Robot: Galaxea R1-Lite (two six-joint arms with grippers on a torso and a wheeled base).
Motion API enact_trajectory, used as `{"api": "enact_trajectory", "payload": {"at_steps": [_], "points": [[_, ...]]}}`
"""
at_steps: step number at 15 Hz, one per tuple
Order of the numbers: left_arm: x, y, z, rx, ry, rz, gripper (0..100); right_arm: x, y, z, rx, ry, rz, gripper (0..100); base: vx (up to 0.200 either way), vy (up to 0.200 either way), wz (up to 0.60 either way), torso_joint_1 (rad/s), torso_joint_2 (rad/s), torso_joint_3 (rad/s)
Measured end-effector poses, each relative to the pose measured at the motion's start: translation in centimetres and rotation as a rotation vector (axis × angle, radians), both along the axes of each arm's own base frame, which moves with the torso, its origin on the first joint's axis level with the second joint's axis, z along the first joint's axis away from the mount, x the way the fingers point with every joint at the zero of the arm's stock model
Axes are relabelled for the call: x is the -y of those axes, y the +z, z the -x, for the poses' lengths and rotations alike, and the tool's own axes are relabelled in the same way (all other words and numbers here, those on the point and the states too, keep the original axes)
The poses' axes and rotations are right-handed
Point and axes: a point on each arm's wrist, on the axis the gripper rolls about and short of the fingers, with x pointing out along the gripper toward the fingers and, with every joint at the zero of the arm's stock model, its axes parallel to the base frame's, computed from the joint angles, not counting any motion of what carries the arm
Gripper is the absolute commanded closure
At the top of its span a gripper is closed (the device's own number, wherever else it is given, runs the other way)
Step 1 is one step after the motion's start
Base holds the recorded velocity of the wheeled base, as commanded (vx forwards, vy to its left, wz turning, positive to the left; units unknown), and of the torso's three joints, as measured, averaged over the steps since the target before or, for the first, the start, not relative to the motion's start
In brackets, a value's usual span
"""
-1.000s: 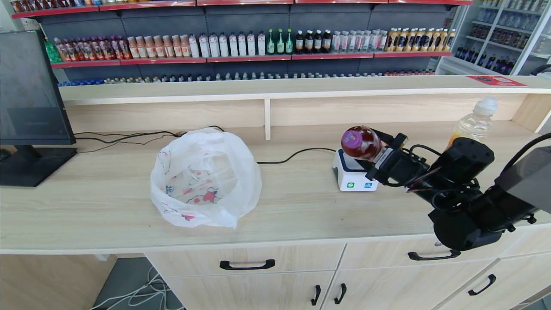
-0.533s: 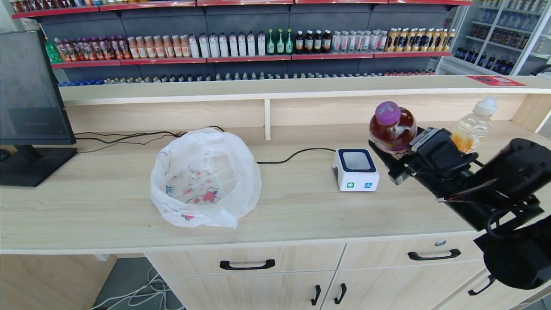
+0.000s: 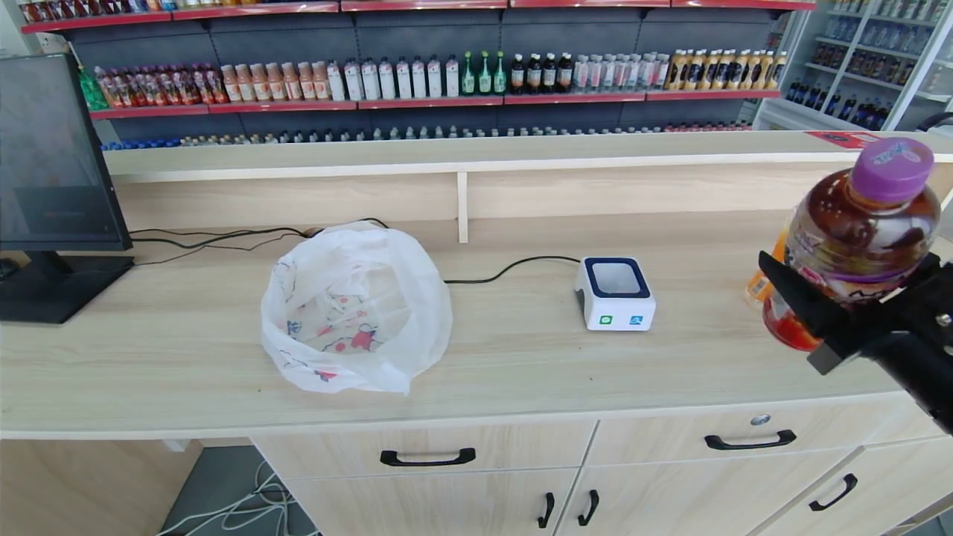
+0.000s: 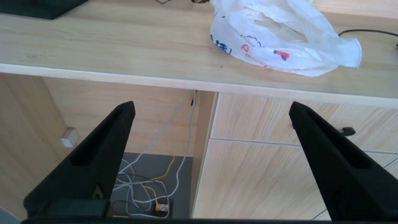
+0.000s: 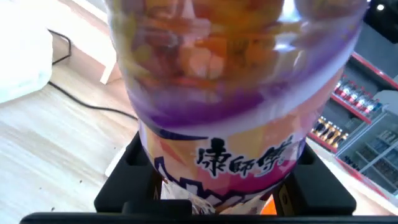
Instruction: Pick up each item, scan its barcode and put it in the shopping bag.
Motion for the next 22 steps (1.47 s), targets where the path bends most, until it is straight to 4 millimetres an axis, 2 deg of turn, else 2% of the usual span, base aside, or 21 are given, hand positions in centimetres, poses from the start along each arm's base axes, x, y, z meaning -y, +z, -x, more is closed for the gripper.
{"api": "enact_trajectory", "payload": {"at_steps": [4, 7, 9, 11, 15, 17, 20, 22], "points": [[0.0, 0.0, 0.0, 0.001, 0.0, 0.0, 0, 1.8, -2.4, 4.5, -0.291, 0.031, -0.118, 100, 0.0, 0.0, 0.0, 0.0, 0.0, 0.0], [0.0, 0.0, 0.0, 0.0, -0.001, -0.004, 0, 2.2, -1.2, 5.7, -0.331, 0.088, -0.322, 100, 0.0, 0.0, 0.0, 0.0, 0.0, 0.0], [0.0, 0.0, 0.0, -0.001, -0.002, -0.013, 0, 2.5, -0.6, 6.5, -0.306, 0.108, -0.38, 100, 0.0, 0.0, 0.0, 0.0, 0.0, 0.0], [0.0, 0.0, 0.0, -0.006, -0.007, -0.034, 0, 2.8, -0.8, 7.2, -0.323, 0.105, -0.38, 100, 0.0, 0.0, 0.0, 0.0, 0.0, 0.0], [0.0, -0.1, 0.0, -0.008, -0.005, -0.026, 0, 3.7, -2.4, 8.8, -0.451, -0.005, -0.35, 100, -0.2, 0.0, 0.0, 0.004, 0.0, 0.002], [0.0, -0.1, 0.0, -0.008, -0.005, -0.027, 0, 4.2, -2.6, 9.6, -0.441, -0.045, -0.328, 100, -0.2, 0.0, 0.0, 0.015, 0.01, 0.0], [0.0, -0.1, 0.0, -0.009, -0.005, -0.033, 0, 4.9, -3.0, 10.6, -0.437, -0.105, -0.315, 100, 0.0, 0.0, 0.0, 0.0, 0.0, 0.0], [0.0, -0.1, 0.0, -0.01, -0.005, -0.032, 0, 5.2, -2.8, 11.0, -0.408, -0.127, -0.323, 100, 0.0, 0.2, 0.0, 0.0, 0.0, 0.0]]}}
